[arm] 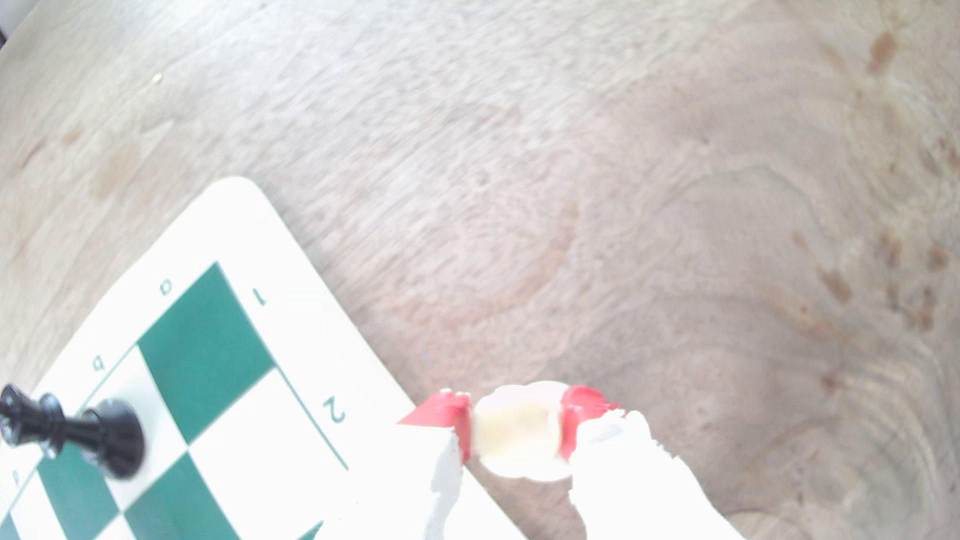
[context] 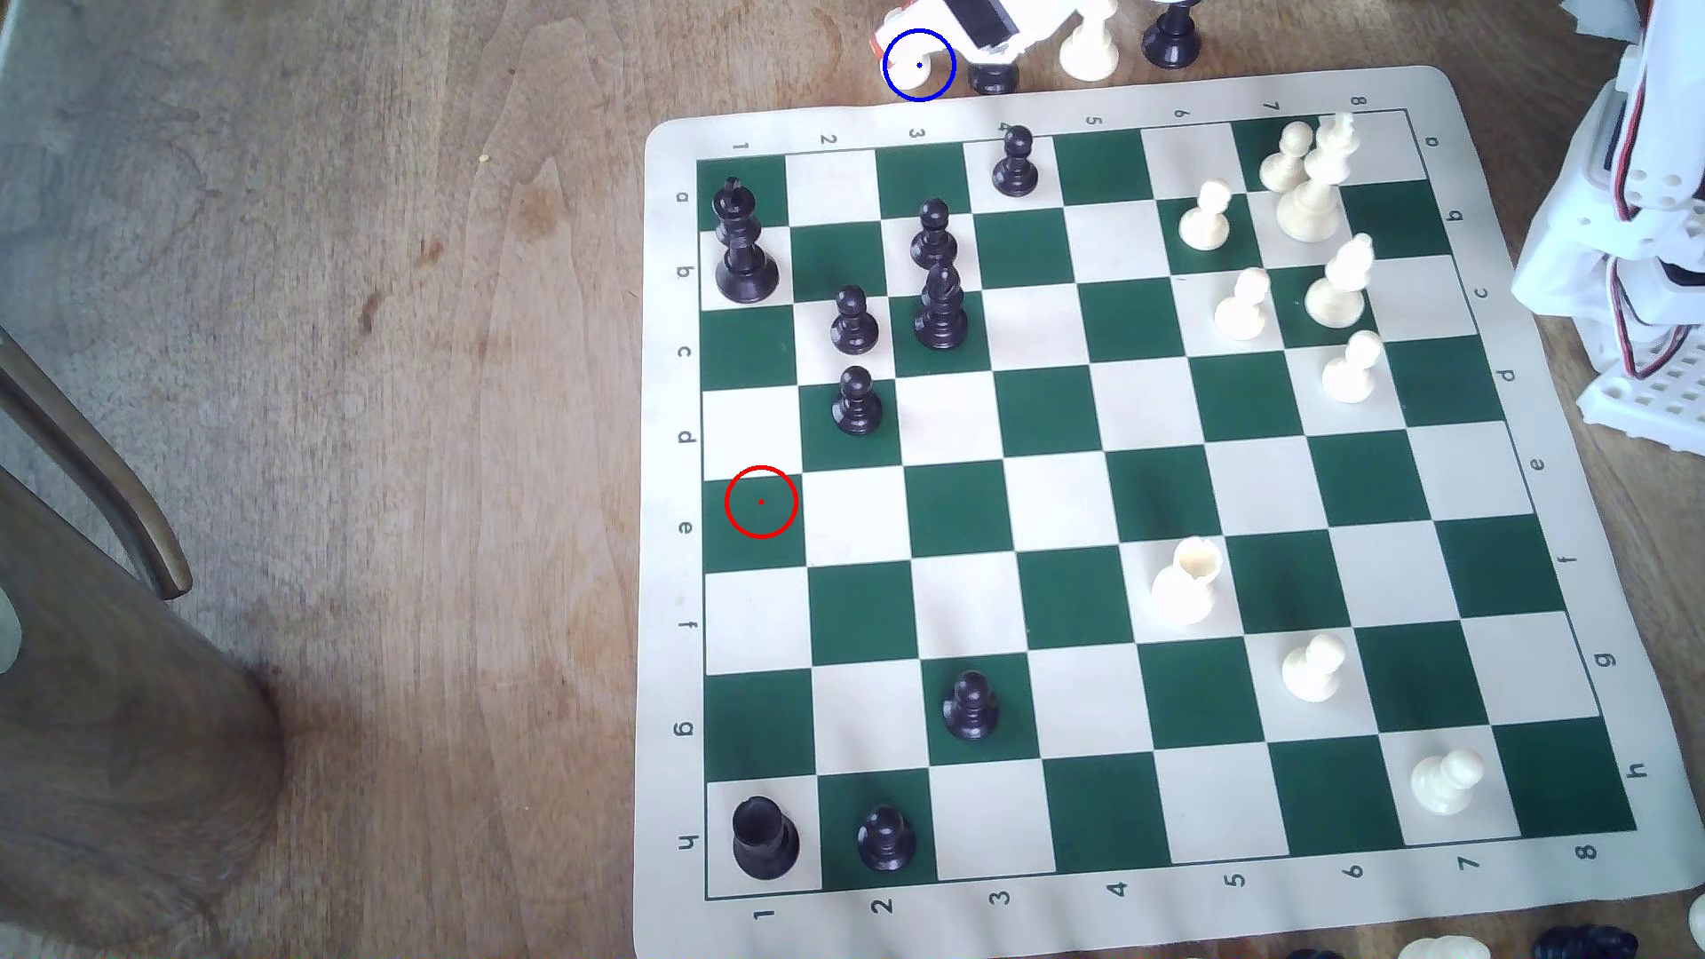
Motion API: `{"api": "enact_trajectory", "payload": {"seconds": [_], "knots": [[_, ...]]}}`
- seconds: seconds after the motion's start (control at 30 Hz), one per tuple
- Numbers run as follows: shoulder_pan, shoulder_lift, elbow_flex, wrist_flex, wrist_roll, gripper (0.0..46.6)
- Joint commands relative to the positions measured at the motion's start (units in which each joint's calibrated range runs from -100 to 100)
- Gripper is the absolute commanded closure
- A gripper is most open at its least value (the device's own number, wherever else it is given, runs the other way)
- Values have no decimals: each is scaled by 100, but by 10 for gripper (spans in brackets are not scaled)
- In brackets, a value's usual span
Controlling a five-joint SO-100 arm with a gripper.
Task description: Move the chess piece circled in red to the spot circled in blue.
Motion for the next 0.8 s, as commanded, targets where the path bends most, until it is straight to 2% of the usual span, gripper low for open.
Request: {"api": "enact_trajectory", "payload": {"seconds": [0.0, 0.17, 0.43, 0.57, 0.77], "knots": [[-14, -125, -214, -100, 0, 437], [17, -134, -242, -125, 20, 359], [87, -219, -269, -198, 24, 268], [119, -270, -269, -223, 34, 237], [173, -550, -251, -223, 73, 233]]}}
